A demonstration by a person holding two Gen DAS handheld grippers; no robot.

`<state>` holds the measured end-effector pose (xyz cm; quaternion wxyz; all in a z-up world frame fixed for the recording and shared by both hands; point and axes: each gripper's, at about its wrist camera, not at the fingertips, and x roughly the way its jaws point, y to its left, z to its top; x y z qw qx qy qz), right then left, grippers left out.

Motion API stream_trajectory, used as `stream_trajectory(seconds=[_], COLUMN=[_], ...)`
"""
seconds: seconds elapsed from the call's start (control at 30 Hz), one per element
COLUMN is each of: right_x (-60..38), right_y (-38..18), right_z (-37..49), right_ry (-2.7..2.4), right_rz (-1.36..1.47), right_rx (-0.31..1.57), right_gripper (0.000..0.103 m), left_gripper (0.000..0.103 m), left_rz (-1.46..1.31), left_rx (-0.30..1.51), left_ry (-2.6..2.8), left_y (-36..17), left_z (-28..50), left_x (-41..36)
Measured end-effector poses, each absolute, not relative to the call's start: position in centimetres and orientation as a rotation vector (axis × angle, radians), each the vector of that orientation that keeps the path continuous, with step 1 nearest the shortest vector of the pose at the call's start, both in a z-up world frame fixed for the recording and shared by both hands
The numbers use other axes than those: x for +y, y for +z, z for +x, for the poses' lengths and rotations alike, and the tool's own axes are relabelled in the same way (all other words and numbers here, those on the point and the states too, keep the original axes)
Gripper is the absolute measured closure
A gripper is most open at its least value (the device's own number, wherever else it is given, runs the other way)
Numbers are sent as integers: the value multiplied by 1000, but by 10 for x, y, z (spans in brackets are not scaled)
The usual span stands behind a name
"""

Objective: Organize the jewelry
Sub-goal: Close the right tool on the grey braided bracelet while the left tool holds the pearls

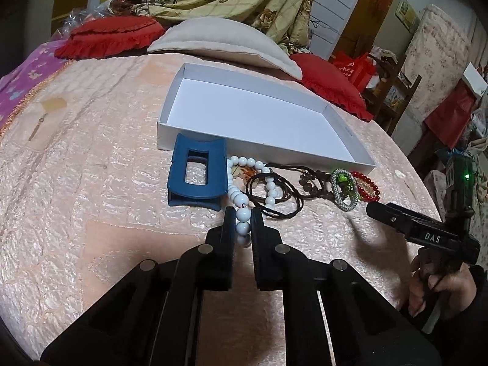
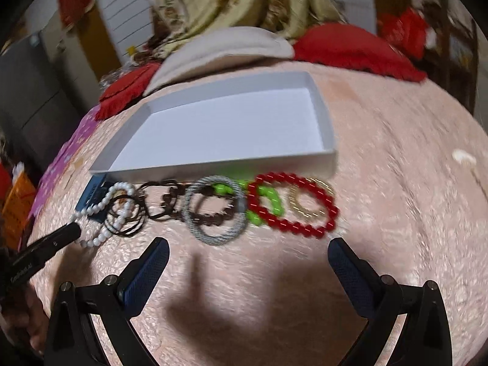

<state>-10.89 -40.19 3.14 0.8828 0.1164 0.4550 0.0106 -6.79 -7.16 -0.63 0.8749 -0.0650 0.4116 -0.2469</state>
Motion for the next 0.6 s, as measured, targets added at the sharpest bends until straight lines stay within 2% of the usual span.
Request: stream_trajectory(seconds=[0.13,0.2,0.27,0.4,0.47,0.6], right_x=[-409,-407,-400,-389,-388,-398], right_y=[33,38,42,41,37,41], right_z=[-112,-111,-109,-100,-94,-86], right_ry=[2,91,151,188,188,129], right_rz=[223,236,214,175,203,183], right_rx=[940,913,892,903,918,893], right_gripper=[4,20,27,55,60,61], left_gripper=[95,95,95,95,95,95], left_rz=[-149,-156,-158,-152,-145,-139], left_rx=[849,842,838,844,849,846], left_ry=[-512,-511,-510,-499,-491,-497], left_y=[-2,1,3,2,1,1], left_z=[-69,-69,-70,-69,-68,-69], left_x=[-67,-65,-64,-64,-66,-68])
